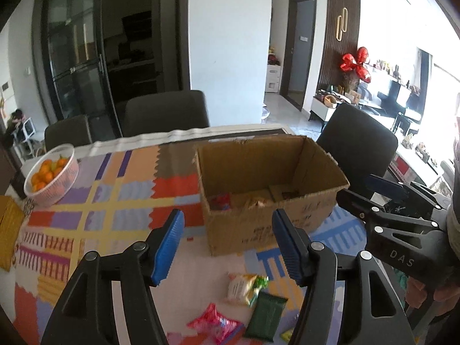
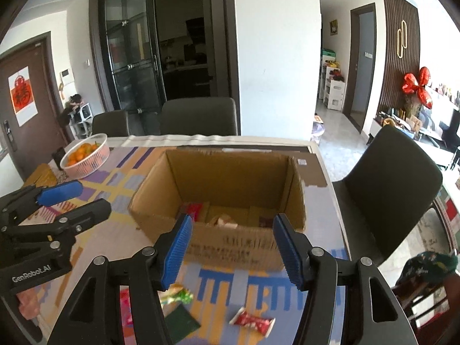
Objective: Organize snacks
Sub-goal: 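Move the right gripper back to the red wafer on the mat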
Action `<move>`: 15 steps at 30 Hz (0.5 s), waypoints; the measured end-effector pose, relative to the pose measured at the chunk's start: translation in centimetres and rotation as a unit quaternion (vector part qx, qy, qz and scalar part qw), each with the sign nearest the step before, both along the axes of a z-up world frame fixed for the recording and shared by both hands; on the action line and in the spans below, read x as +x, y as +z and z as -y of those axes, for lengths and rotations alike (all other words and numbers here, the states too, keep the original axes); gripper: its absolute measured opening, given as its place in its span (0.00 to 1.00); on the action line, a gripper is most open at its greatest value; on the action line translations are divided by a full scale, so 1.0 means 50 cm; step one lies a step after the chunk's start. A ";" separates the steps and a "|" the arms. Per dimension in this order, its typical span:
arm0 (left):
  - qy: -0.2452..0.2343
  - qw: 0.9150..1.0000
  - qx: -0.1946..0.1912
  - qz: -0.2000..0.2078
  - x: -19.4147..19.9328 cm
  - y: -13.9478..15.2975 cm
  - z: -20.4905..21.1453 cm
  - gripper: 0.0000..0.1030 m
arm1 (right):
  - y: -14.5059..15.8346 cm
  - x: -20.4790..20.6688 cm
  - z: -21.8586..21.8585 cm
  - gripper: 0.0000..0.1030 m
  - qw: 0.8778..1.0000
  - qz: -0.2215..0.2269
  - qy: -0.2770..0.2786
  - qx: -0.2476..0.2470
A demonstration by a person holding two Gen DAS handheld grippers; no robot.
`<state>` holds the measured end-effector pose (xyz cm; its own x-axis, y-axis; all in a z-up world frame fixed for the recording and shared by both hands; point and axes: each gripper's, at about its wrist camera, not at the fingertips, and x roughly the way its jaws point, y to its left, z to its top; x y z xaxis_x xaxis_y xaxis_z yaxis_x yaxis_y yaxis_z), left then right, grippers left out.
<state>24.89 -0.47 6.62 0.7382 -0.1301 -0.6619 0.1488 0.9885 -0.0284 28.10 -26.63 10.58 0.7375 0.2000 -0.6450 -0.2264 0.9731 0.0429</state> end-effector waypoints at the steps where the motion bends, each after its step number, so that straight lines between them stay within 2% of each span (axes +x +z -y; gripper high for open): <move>1: 0.003 1.000 -0.002 0.000 -0.006 -0.001 -0.003 0.63 | -0.003 -0.006 0.000 0.59 1.000 0.000 -0.001 -0.002; 6: 0.022 1.000 0.003 0.001 -0.061 -0.022 -0.017 0.67 | -0.020 -0.045 0.004 0.64 1.000 -0.001 -0.018 -0.017; 9: 0.030 1.000 0.005 -0.004 -0.085 -0.038 -0.023 0.68 | -0.032 -0.070 0.008 0.72 0.999 0.006 -0.028 -0.027; 15: 0.051 0.998 0.019 -0.023 -0.115 -0.084 -0.027 0.71 | -0.064 -0.103 0.014 0.72 0.998 -0.005 -0.040 -0.037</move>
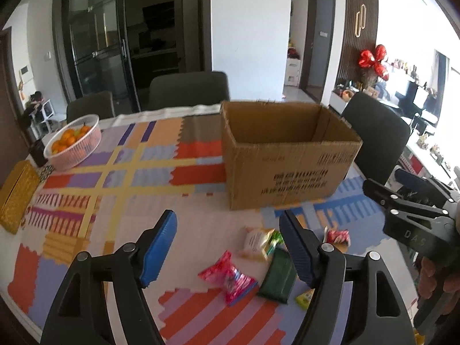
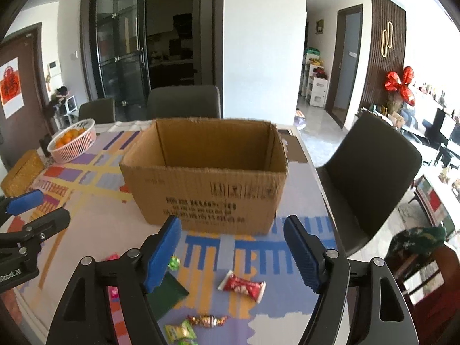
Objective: Organize snacks
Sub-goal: 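Move the right gripper back to the red wafer on the mat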
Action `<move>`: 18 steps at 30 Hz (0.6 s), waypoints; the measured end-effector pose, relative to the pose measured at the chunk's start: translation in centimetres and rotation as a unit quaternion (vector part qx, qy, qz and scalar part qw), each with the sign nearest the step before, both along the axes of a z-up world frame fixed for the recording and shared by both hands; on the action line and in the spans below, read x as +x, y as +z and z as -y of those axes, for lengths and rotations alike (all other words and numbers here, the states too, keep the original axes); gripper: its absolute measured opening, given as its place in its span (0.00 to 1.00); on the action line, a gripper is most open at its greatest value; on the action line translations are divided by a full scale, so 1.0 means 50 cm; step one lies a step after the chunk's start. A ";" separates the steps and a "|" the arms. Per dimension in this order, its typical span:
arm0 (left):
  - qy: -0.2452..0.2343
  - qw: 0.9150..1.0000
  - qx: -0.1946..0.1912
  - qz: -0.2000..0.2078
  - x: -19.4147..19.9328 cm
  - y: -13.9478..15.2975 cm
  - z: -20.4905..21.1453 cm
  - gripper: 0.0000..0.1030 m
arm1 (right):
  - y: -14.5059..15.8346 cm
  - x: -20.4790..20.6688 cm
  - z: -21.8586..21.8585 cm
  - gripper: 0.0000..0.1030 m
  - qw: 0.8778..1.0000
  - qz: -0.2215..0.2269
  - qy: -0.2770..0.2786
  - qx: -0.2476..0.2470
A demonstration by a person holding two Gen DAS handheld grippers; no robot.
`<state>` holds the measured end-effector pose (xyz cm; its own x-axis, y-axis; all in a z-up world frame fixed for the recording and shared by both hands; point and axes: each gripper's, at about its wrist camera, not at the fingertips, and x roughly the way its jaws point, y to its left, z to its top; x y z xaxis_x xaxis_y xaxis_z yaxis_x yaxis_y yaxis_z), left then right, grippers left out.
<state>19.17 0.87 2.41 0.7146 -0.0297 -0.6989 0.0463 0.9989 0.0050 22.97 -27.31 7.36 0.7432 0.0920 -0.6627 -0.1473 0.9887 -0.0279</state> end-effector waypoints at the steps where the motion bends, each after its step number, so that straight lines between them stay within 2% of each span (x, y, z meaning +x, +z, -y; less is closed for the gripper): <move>1: 0.001 1.000 0.002 -0.005 -0.002 -0.009 0.001 0.71 | -0.006 -0.003 0.001 0.72 1.000 -0.003 -0.001 -0.002; 11: 0.024 0.997 0.020 -0.065 -0.027 -0.124 0.008 0.71 | -0.101 -0.021 0.007 0.72 0.996 -0.070 0.006 -0.061; 18: 0.043 0.994 -0.002 -0.105 -0.018 -0.194 0.001 0.71 | -0.162 -0.021 -0.003 0.72 0.987 -0.111 0.028 -0.110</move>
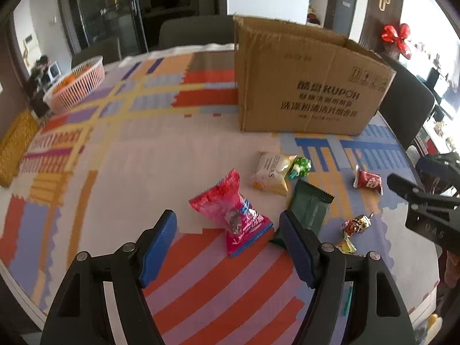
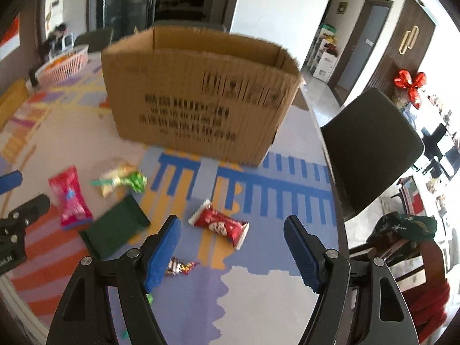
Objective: Organize snacks
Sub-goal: 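Move the right gripper back to the red wafer on the mat, then grasp the red wafer with the right gripper while the left grasps the pink bag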
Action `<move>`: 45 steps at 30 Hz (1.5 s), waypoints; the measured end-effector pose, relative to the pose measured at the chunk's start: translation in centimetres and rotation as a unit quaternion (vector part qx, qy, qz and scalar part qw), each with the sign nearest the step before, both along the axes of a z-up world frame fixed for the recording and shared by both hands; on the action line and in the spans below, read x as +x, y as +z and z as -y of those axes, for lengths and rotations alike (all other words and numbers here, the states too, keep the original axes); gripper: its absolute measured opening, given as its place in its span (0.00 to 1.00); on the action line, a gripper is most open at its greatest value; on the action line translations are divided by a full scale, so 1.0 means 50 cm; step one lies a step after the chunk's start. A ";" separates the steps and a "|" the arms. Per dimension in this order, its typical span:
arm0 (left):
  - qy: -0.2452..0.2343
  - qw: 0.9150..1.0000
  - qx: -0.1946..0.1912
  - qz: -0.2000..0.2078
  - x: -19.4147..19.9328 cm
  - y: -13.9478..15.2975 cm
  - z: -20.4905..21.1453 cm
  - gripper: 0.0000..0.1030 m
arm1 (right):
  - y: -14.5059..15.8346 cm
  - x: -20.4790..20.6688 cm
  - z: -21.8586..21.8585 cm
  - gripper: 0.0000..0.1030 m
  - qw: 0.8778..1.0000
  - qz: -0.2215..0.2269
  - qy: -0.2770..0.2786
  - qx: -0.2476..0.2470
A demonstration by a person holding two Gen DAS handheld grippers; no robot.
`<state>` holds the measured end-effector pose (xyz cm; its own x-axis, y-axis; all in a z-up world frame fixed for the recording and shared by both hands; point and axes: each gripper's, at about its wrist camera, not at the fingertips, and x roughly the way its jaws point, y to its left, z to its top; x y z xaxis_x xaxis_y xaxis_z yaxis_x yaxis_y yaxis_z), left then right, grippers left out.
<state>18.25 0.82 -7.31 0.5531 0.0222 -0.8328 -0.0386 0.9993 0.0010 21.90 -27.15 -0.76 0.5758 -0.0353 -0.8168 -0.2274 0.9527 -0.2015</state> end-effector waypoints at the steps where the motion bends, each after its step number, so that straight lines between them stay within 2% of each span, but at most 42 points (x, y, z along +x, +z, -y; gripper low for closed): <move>1: 0.003 1.000 -0.004 -0.003 0.003 -0.006 -0.001 0.71 | -0.008 0.002 -0.001 0.72 1.000 -0.010 0.001 -0.005; 8: 0.016 1.000 -0.006 -0.026 0.023 -0.050 -0.001 0.71 | -0.065 0.032 -0.002 0.72 0.997 -0.066 0.023 -0.042; 15: 0.029 0.999 -0.014 -0.037 0.050 -0.072 -0.010 0.71 | -0.089 0.050 -0.019 0.72 0.991 -0.082 0.058 -0.090; 20: 0.032 0.999 -0.013 -0.037 0.067 -0.078 -0.011 0.71 | -0.098 0.074 -0.027 0.72 0.989 -0.089 0.074 -0.096; 26: 0.028 0.999 -0.013 -0.041 0.087 -0.085 -0.008 0.71 | -0.112 0.095 -0.031 0.71 0.987 -0.105 0.090 -0.081; 28: 0.026 0.999 -0.008 -0.041 0.092 -0.087 -0.005 0.66 | -0.118 0.101 -0.030 0.64 0.987 -0.112 0.092 -0.076; 31: 0.017 0.999 0.003 -0.036 0.093 -0.086 0.003 0.60 | -0.131 0.113 -0.015 0.60 0.987 -0.122 0.084 -0.059; 35: 0.011 0.999 -0.006 -0.039 0.095 -0.087 0.006 0.51 | -0.132 0.116 -0.011 0.50 0.988 -0.122 0.087 -0.039; 38: 0.008 0.999 -0.014 -0.042 0.094 -0.090 0.005 0.43 | -0.133 0.119 -0.011 0.36 0.987 -0.130 0.091 -0.020; 40: 0.006 0.999 -0.018 -0.043 0.092 -0.091 0.005 0.39 | -0.133 0.118 -0.012 0.22 0.987 -0.133 0.090 -0.003; 45: 0.002 0.999 -0.023 -0.041 0.087 -0.090 0.002 0.35 | -0.130 0.105 -0.013 0.22 0.989 -0.122 0.079 0.010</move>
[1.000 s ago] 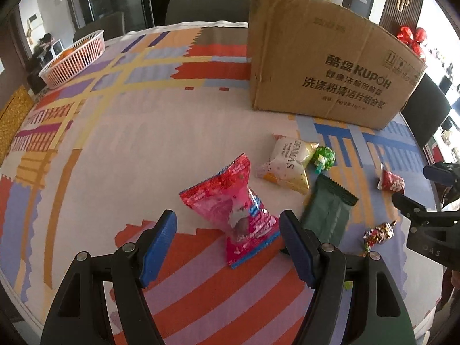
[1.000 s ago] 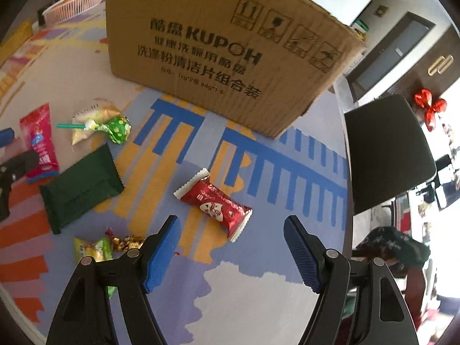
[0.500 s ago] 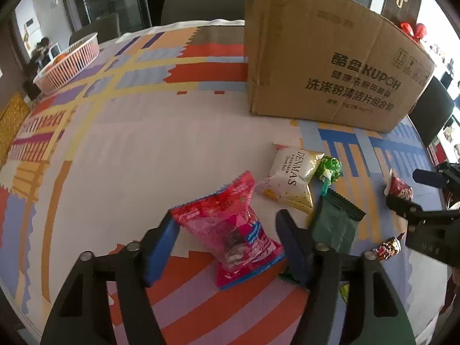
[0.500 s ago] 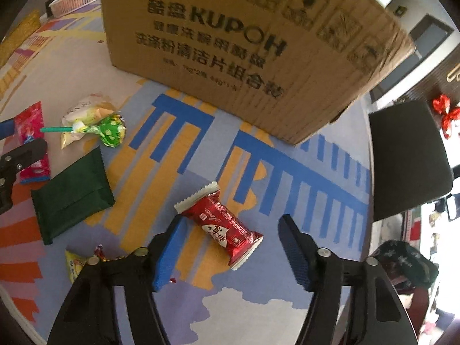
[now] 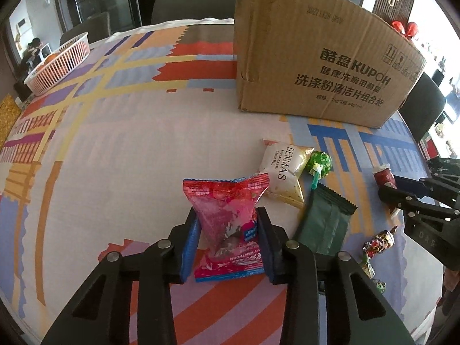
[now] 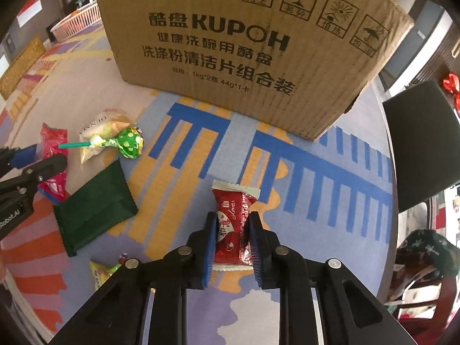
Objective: Organize snacks
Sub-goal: 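Grasp the red wafer with the right gripper while the left grasps the pink bag, then carry the red wafer and pink bag into the box and open both grippers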
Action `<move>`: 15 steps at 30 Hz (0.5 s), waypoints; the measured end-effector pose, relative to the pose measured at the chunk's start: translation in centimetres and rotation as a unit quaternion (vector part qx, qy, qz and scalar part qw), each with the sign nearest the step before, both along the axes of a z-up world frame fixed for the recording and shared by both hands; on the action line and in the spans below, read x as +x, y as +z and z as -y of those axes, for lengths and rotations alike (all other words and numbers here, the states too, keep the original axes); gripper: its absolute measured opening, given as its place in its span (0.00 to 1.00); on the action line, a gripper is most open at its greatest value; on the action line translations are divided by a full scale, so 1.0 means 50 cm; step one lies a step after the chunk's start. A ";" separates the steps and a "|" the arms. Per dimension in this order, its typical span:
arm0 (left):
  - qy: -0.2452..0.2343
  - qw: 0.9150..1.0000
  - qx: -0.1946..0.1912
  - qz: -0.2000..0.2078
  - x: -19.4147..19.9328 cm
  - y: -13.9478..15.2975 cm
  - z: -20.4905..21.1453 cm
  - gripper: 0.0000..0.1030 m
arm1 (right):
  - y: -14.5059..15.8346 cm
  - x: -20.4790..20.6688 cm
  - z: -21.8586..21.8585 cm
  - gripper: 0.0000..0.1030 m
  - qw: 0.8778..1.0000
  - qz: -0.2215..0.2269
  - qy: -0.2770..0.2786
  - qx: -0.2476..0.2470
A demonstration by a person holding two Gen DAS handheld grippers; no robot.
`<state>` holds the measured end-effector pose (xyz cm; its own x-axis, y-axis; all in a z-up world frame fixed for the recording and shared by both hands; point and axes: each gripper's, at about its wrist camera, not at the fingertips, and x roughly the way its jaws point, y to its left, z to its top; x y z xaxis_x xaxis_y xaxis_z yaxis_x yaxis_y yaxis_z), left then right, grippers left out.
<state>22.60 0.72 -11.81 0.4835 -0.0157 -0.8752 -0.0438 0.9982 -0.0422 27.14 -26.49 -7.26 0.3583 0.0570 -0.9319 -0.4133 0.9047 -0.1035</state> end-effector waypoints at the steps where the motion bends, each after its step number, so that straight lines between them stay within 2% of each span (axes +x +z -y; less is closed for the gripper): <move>1: -0.001 1.000 -0.002 0.001 -0.001 0.001 -0.001 0.33 | 0.002 -0.004 -0.001 0.22 1.000 0.003 -0.003 0.004; 8: -0.007 1.000 -0.006 0.017 -0.013 0.018 -0.007 0.29 | 0.039 -0.044 -0.018 0.22 0.999 0.032 -0.015 0.023; 15: -0.016 0.999 -0.008 0.046 -0.039 0.066 -0.006 0.29 | 0.084 -0.073 -0.001 0.22 0.996 0.054 -0.033 0.058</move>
